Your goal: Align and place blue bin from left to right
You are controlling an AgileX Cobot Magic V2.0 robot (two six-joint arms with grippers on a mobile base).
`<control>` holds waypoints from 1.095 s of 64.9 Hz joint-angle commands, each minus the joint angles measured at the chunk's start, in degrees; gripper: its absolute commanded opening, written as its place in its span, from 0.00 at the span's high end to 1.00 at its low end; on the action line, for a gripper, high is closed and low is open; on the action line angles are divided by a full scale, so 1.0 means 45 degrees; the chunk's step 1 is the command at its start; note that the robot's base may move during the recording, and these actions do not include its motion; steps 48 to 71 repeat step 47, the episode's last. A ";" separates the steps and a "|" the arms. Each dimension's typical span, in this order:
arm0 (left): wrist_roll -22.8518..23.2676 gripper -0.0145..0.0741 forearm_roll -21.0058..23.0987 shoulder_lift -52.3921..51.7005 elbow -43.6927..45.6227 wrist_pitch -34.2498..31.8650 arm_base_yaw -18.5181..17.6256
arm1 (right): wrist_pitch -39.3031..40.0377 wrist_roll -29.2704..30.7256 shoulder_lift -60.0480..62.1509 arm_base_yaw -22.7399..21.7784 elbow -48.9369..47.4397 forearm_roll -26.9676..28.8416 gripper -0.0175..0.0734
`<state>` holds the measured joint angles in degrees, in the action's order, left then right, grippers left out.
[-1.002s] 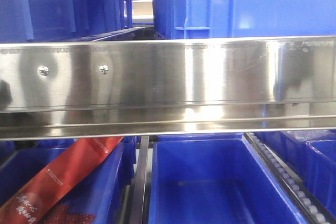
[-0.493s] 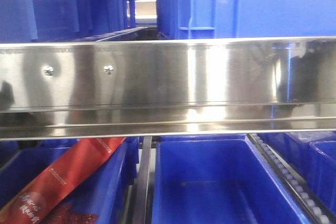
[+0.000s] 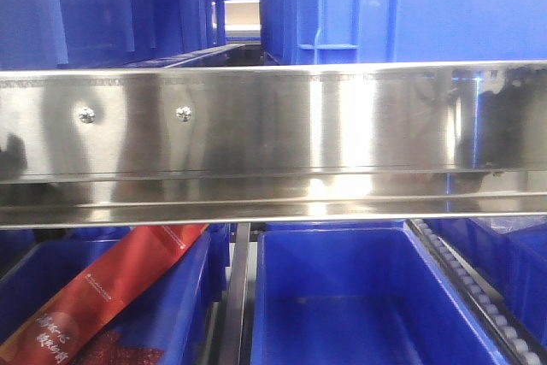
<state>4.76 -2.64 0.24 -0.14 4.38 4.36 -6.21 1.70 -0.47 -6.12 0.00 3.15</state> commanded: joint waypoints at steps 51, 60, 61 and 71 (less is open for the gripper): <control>-0.0008 0.83 0.0069 -0.0054 0.0031 -0.0178 0.0018 | 0.0249 0.0094 0.0104 -0.0060 0.0000 0.0018 0.90; -0.0008 0.83 0.0069 -0.0054 0.0031 -0.0178 0.0018 | 0.0249 0.0094 0.0104 -0.0060 0.0000 0.0018 0.90; -0.0008 0.83 0.0069 -0.0054 0.0031 -0.0178 0.0018 | 0.0249 0.0094 0.0104 -0.0060 0.0000 0.0018 0.90; -0.0008 0.83 0.0069 -0.0054 0.0031 -0.0178 0.0018 | 0.0249 0.0094 0.0104 -0.0060 0.0000 0.0018 0.90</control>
